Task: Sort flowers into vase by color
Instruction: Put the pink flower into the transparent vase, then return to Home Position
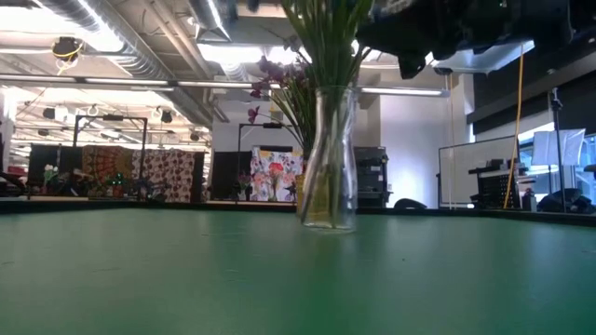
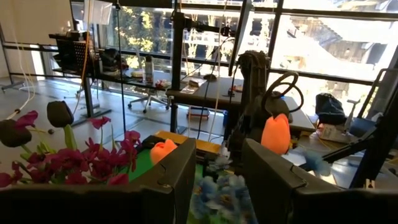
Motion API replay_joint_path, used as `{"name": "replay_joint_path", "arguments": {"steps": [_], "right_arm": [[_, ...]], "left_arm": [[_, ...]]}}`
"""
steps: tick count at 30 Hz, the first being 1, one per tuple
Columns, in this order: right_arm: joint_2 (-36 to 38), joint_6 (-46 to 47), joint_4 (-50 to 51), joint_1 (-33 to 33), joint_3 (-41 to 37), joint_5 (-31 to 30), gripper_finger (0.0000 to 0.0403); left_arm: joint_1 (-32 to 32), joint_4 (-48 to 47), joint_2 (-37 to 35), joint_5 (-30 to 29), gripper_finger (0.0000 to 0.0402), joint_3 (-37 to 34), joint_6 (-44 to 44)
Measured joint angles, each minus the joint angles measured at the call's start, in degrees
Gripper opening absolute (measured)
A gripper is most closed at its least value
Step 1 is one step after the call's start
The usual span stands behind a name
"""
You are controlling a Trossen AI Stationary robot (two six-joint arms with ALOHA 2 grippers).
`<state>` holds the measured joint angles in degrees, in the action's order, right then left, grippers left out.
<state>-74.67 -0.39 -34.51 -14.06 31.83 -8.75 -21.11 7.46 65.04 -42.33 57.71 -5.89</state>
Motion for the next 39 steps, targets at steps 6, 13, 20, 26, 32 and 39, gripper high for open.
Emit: {"name": "replay_joint_path", "arguments": {"steps": [6, 13, 20, 26, 32, 39], "right_arm": [[0.19, 0.14, -0.97, -0.11, 0.00, 0.02, 0.0020], [1.48, -0.80, 6.50, -0.15, 5.09, 1.31, 0.0122], [1.92, -1.21, 29.54, -0.21, 15.30, 1.50, 0.0231], [3.28, -0.91, 42.42, -0.22, 22.80, 2.79, 0.0280], [8.22, 0.17, 49.66, -0.22, 25.29, 4.79, 0.0292], [16.12, 1.91, 56.81, -0.22, 25.29, 4.88, 0.0292]], "left_arm": [[0.01, 0.00, 0.00, 0.00, 0.0128, 0.00, 0.00], [-0.02, -0.05, 0.00, -0.42, 0.0128, 0.00, -0.17], [-0.02, -0.42, 0.00, -0.46, 0.0128, 0.00, -1.24], [-0.02, -0.44, 0.00, -0.48, 0.0128, 0.00, -1.30], [-0.02, -0.59, 0.00, -0.48, 0.0128, 0.00, -1.52], [-0.07, -0.88, -0.52, -0.48, 0.0128, 0.00, -0.65]]}}
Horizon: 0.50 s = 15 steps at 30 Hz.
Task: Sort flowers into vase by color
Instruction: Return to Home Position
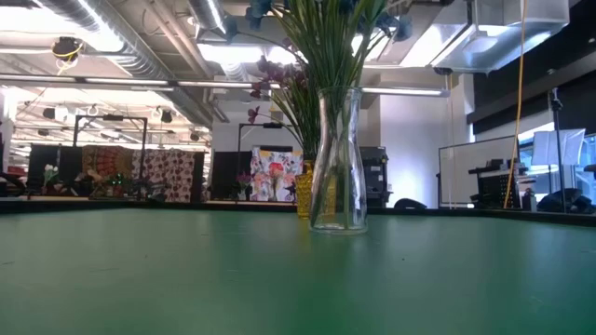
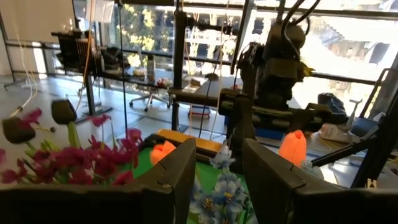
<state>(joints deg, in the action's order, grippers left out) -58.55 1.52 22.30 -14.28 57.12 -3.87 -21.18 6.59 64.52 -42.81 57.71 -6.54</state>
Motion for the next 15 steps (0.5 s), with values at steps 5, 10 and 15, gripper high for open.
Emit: {"name": "replay_joint_path", "arguments": {"steps": [5, 10, 15], "right_arm": [[7.17, -1.67, 1.55, 0.00, -1.04, -3.56, 0.0292], [15.50, -5.18, 0.44, 0.09, -5.63, -6.47, 0.0292], [25.10, -7.99, -3.80, 1.84, -12.15, -7.41, 0.0271]], "left_arm": [[-0.26, -2.49, -4.02, 0.61, 0.0127, 0.02, 2.10], [1.86, -9.43, -7.60, 2.19, 0.0114, 0.07, 2.09], [7.74, -14.32, -8.38, 8.09, 0.0072, 0.07, 1.36]]}}
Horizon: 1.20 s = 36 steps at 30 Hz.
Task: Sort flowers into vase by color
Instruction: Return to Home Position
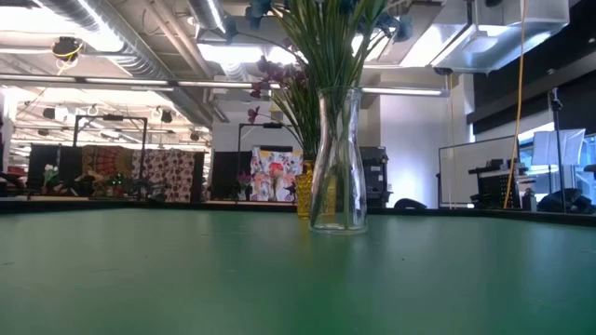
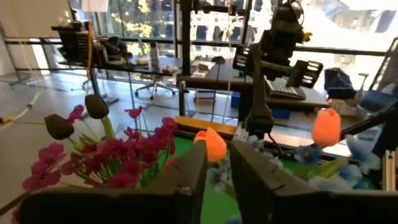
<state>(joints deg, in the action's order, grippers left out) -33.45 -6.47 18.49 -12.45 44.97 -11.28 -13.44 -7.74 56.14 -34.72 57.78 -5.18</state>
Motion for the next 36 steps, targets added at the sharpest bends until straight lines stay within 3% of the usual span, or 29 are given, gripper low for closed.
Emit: {"name": "replay_joint_path", "arguments": {"steps": [6, 11, 15, 19, 25, 36], "right_arm": [[11.65, 0.27, -2.25, 7.42, -6.47, 3.33, 0.0178], [20.60, 2.00, -0.58, 10.97, -9.84, 8.68, 0.0076], [27.55, 1.40, -0.19, 11.87, -10.76, 8.04, 0.0009], [33.23, 1.33, -0.22, 11.76, -12.90, 7.34, 0.0018], [32.07, 3.03, -4.67, 11.76, -19.72, 7.71, 0.0005], [32.36, 6.90, -16.36, 11.74, -34.86, 9.38, 0.0002]], "left_arm": [[9.19, 1.45, -0.11, 10.72, 0.0009, -1.73, 0.87], [12.07, 1.72, -3.49, 12.43, 0.0004, -5.26, 0.23], [12.18, 4.49, -7.84, 12.65, 0.0002, -9.29, 0.35], [11.77, 12.62, -12.60, 14.86, 0.0001, -16.29, 0.83], [11.77, 21.59, -15.83, 15.16, 0.0001, -26.78, -0.57], [11.77, 19.21, -22.21, 16.85, 0.0000, -34.60, -3.68]]}}
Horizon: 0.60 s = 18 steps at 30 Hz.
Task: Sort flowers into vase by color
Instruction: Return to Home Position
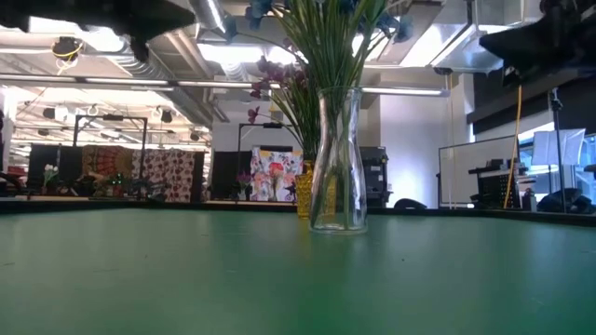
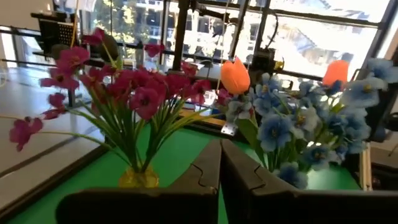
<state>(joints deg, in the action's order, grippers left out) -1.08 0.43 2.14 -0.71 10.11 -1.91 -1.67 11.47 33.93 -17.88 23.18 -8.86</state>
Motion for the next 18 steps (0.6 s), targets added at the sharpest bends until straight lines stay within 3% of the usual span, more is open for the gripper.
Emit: {"name": "replay_joint_path", "arguments": {"steps": [6, 9, 14, 18], "right_arm": [[0.94, 1.03, 1.33, 0.00, -0.04, 1.02, 0.0001], [0.94, 0.59, 2.65, 0.00, 0.15, 1.02, 0.0001], [0.92, -0.66, 1.92, 0.00, 0.15, 1.35, 0.0001], [0.94, -0.98, -0.97, 0.00, -2.12, 2.62, 0.0000]], "left_arm": [[-0.71, -9.47, -13.15, -0.03, 0.0000, 0.00, 0.21], [-1.30, -9.62, -17.88, -0.04, 0.0000, -1.67, 0.58], [-1.53, -10.05, -21.11, 0.13, 0.0000, -6.92, 0.12], [-1.53, -4.82, -22.00, 1.29, 0.0000, -12.68, 0.24]]}}
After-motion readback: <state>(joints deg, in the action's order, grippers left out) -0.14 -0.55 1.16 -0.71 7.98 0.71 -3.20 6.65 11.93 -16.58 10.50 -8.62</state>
